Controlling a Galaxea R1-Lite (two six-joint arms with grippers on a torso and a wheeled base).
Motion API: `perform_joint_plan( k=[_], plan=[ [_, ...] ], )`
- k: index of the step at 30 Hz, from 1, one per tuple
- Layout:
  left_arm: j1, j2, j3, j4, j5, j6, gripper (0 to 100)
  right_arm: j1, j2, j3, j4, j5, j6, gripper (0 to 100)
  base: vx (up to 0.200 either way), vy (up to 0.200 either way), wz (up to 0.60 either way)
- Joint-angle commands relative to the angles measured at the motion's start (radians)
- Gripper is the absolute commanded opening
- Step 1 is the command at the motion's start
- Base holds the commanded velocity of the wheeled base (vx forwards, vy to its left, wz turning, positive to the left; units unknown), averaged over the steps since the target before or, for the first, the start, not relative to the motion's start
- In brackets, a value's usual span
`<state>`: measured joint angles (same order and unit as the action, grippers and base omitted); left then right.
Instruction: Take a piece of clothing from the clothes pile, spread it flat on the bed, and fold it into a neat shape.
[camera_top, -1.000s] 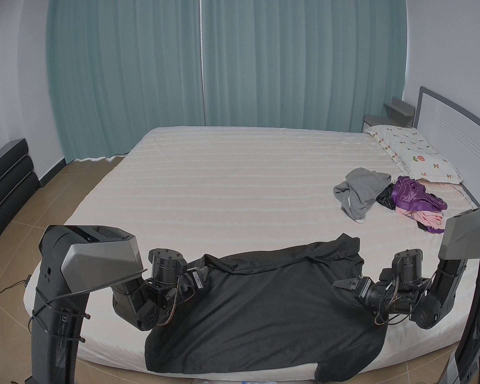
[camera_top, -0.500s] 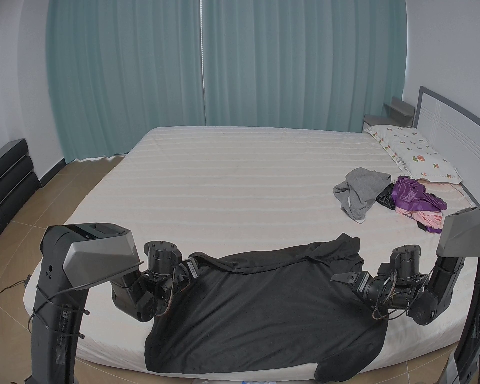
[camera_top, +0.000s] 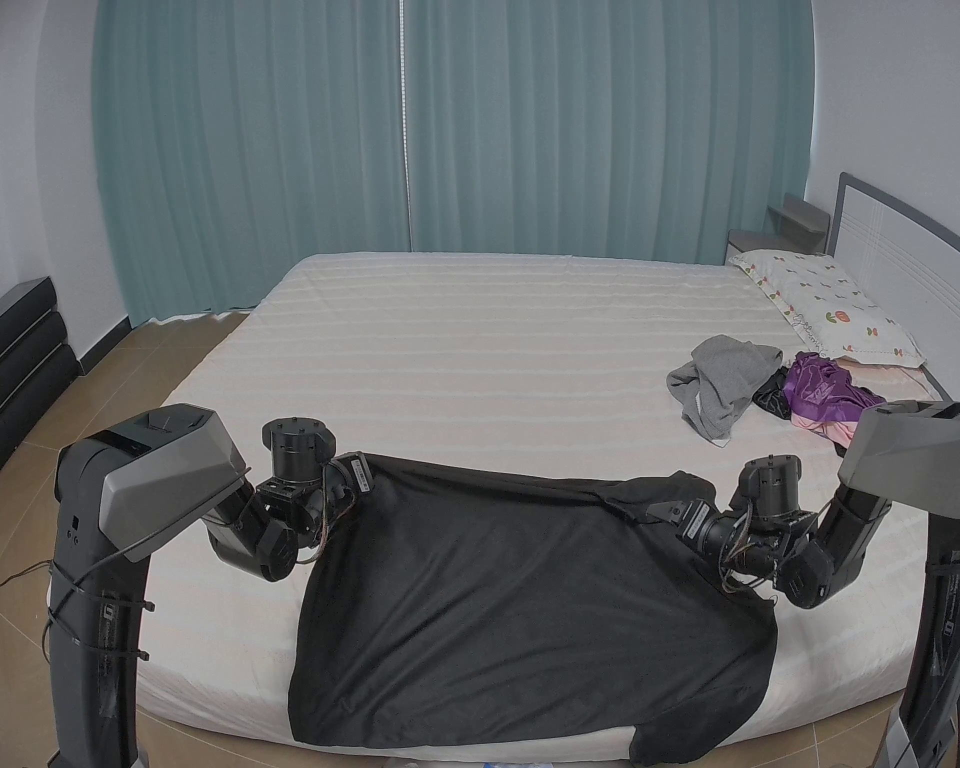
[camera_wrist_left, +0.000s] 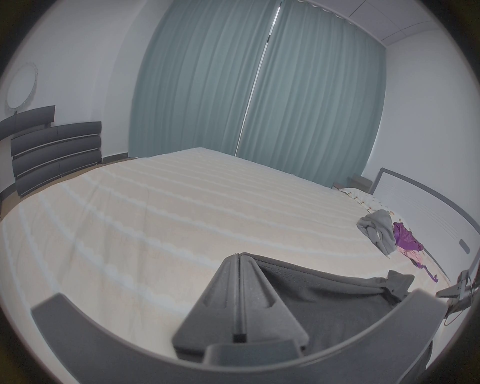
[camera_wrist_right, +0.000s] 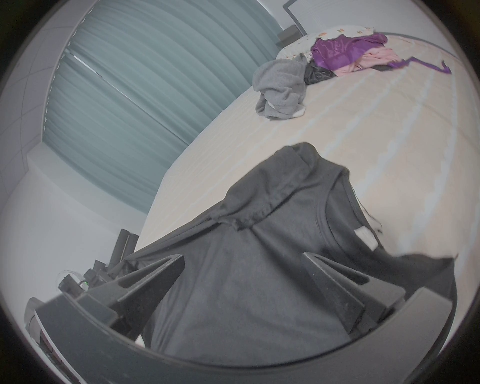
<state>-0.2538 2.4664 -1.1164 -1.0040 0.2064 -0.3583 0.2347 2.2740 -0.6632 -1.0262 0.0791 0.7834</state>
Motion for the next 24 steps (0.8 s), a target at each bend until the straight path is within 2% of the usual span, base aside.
perform_joint_plan(
  k=[1,5,9,24],
  plan=[
    [0.018,0.000,-0.069,0.038,0.013,0.009,0,-0.041,0.064,-0.187,0.109,-0.030,-0.056,100,0.000,0.000,0.00],
    [0.015,0.019,-0.100,0.042,0.015,0.009,0,-0.055,0.140,-0.311,0.178,-0.055,-0.093,100,0.000,0.000,0.00],
    [0.019,0.026,-0.117,0.059,0.034,0.009,0,-0.086,0.232,-0.414,0.205,-0.107,-0.153,100,0.000,0.000,0.00],
    [0.025,0.054,-0.115,0.061,0.047,0.009,0,-0.129,0.318,-0.585,0.193,-0.091,-0.177,100,0.000,0.000,0.00]
  ],
)
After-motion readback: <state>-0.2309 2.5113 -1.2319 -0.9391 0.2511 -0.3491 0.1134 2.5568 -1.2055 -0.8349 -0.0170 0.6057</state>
